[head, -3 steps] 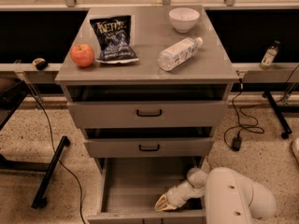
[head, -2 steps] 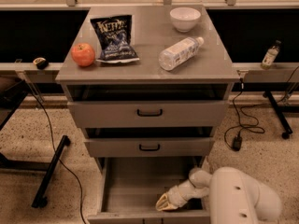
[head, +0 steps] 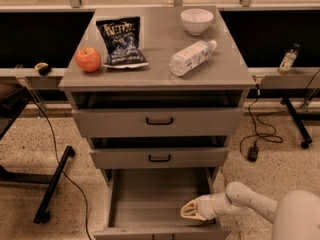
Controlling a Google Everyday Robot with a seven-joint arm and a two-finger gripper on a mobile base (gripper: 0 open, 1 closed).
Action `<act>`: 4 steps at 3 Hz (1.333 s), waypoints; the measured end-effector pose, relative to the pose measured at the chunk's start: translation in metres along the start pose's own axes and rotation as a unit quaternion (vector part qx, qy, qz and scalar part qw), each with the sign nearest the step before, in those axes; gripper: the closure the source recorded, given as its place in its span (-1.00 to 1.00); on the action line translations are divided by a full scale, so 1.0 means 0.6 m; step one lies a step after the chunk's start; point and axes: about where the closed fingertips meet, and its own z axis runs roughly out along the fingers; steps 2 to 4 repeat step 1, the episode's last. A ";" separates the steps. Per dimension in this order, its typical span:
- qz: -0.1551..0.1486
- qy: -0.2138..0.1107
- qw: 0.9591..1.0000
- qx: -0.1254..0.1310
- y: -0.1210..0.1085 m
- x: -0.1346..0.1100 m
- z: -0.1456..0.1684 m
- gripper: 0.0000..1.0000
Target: Open bottom drawer
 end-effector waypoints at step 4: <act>0.008 0.041 0.999 0.020 -0.011 -0.022 -0.048 0.63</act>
Offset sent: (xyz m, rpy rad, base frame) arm 0.0000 0.0000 0.0000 0.0000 0.0000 0.0000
